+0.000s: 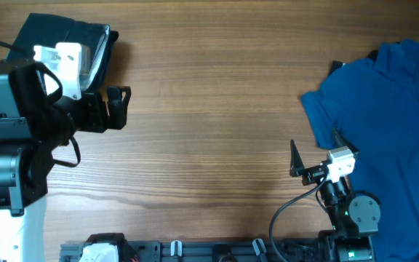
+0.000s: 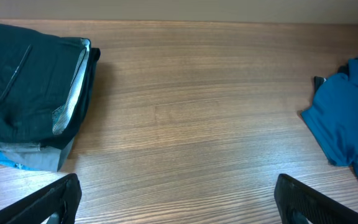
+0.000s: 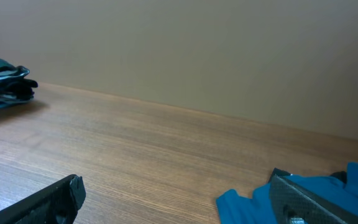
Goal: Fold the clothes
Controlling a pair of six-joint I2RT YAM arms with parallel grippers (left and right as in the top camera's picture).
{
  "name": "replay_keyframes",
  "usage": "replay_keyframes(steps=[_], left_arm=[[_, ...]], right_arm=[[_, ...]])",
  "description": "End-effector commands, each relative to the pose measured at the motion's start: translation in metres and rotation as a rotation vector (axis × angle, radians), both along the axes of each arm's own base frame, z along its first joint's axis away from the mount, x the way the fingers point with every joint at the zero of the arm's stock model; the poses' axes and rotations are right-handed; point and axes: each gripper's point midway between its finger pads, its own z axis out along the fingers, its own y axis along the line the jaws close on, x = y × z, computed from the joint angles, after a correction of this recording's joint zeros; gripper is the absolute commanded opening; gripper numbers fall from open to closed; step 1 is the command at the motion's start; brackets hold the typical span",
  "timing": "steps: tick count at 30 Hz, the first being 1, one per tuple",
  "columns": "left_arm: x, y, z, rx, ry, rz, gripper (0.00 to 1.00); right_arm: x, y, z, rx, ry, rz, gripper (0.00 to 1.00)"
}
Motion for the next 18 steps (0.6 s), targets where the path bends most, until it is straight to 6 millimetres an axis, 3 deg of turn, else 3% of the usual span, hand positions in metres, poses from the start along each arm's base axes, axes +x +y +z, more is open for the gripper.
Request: replay_keyframes(steps=[1, 7, 14, 18], left_arm=[[0.0, -0.002, -0.002, -0.004, 0.008, 0.002, 1.0], [-0.017, -0.003, 0.015, -0.004, -0.057, -0.001, 1.0], [-0.072, 0.005, 0.057, 0.04, -0.267, 0.024, 1.0], [-0.076, 0.01, 0.056, 0.052, -0.415, 0.051, 1.0]], right_arm=[[-0.001, 0.001, 0.002, 0.015, -0.012, 0.007, 1.0], [-0.001, 0.001, 0.002, 0.015, -0.012, 0.007, 1.0], [-0.001, 0.001, 0.002, 0.015, -0.012, 0.007, 1.0], [-0.001, 0.001, 0.002, 0.015, -0.012, 0.007, 1.0]])
